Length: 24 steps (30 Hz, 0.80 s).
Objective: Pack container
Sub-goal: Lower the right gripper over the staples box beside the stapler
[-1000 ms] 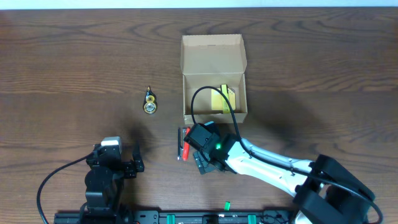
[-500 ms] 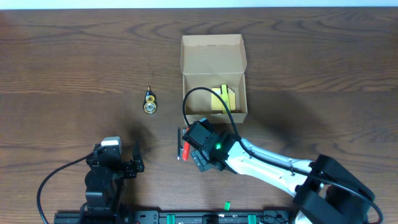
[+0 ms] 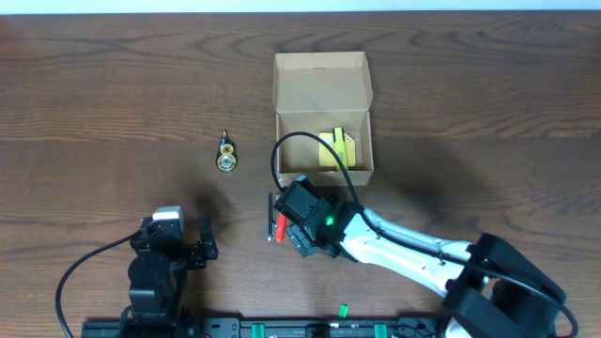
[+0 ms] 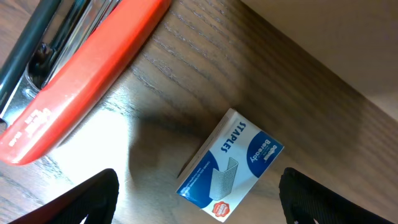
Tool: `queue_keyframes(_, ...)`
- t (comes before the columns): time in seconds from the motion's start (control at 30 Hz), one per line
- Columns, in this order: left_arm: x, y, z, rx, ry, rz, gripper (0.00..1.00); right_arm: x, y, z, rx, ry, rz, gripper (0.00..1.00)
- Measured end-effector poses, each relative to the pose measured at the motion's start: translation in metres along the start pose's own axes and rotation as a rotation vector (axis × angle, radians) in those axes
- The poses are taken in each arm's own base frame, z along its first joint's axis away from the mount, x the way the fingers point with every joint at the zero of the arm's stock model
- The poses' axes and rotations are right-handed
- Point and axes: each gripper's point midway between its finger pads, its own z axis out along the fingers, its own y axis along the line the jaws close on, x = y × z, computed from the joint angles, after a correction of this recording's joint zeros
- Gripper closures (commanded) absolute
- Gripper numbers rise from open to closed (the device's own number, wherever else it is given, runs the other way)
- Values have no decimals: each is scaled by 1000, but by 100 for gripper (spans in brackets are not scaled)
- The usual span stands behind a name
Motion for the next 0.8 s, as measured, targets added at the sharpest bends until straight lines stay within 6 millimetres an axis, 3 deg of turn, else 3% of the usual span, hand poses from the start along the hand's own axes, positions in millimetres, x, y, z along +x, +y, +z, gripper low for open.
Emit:
queue_keyframes(0.33, 0, 0, 0, 0, 0, 0, 5, -1, -3, 1, 17, -3, -54, 17)
queue_keyframes(0.57, 0, 0, 0, 0, 0, 0, 5, 3, -2, 12, 27, 25, -59, 19)
queue_keyframes(0.8, 0, 0, 0, 0, 0, 0, 5, 0, -1, 13, 25, 17, -53, 27)
